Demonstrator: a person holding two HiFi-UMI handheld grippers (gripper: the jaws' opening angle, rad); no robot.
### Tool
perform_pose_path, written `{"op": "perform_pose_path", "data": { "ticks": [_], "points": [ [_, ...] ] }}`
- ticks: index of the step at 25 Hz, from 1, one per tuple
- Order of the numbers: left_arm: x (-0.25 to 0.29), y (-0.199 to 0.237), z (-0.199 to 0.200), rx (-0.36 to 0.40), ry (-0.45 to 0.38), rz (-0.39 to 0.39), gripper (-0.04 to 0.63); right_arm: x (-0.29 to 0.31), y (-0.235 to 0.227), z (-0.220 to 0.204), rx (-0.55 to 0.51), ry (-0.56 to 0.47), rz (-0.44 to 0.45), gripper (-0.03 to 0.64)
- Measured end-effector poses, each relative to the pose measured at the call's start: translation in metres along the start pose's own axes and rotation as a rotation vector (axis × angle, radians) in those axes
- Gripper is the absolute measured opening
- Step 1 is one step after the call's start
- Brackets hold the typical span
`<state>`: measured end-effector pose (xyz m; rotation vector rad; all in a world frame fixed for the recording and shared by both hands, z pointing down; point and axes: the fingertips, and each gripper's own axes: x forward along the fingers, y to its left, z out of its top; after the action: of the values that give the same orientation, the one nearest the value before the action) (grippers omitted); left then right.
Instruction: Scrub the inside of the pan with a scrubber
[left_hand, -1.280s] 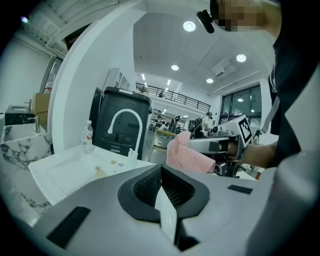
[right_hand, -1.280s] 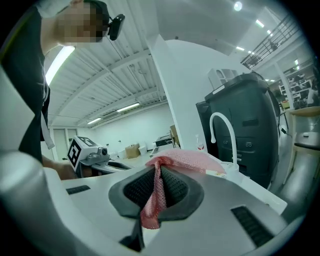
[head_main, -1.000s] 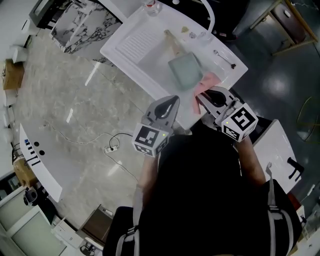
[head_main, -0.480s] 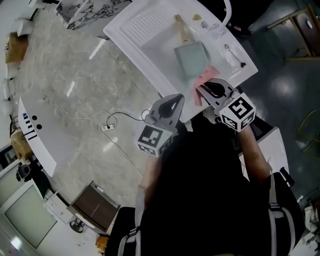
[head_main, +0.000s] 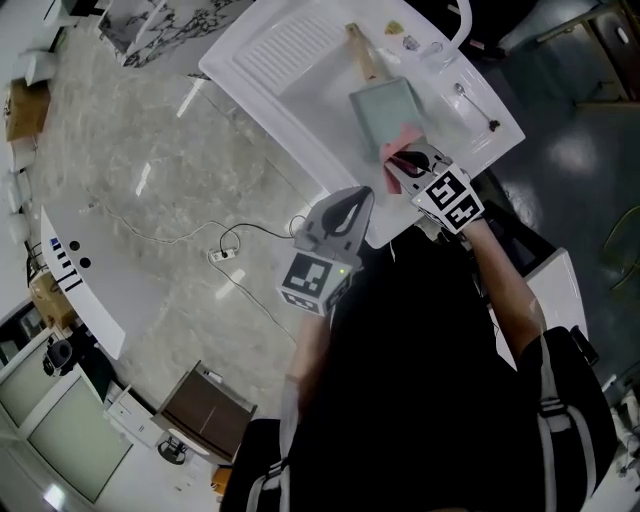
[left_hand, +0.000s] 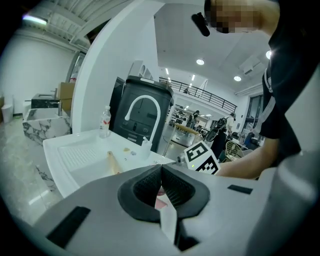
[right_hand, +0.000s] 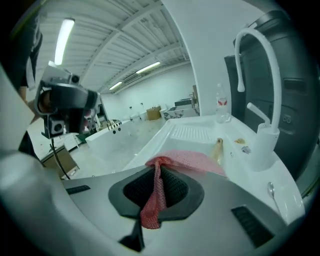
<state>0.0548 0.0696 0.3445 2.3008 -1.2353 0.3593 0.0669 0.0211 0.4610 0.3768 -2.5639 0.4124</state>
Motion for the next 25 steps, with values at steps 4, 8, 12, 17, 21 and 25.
{"op": "perform_pose_path", "data": {
  "ticks": [4,8,12,17,21,25],
  "points": [
    [0.010,0.008,0.007,-0.004,0.002,-0.020,0.032,0.040,-0.012,-0.026,-0.042,0.124,0.027,0.041],
    [0.014,0.021,0.010,0.013,0.010,-0.041,0.032,0.083,-0.023,-0.056,-0.119,0.265,0.051,0.041],
    [0.014,0.040,0.014,0.004,0.018,-0.045,0.032,0.114,-0.032,-0.091,-0.182,0.407,0.068,0.043],
    [0.016,0.066,0.010,-0.012,0.051,-0.060,0.032,0.141,-0.038,-0.130,-0.210,0.577,0.086,0.044],
    [0.026,0.079,0.010,-0.007,0.064,-0.090,0.032,0.150,-0.049,-0.152,-0.205,0.677,0.078,0.044],
    [0.034,0.089,0.009,-0.012,0.072,-0.113,0.032,0.152,-0.050,-0.169,-0.223,0.750,0.112,0.044]
  ]
}}
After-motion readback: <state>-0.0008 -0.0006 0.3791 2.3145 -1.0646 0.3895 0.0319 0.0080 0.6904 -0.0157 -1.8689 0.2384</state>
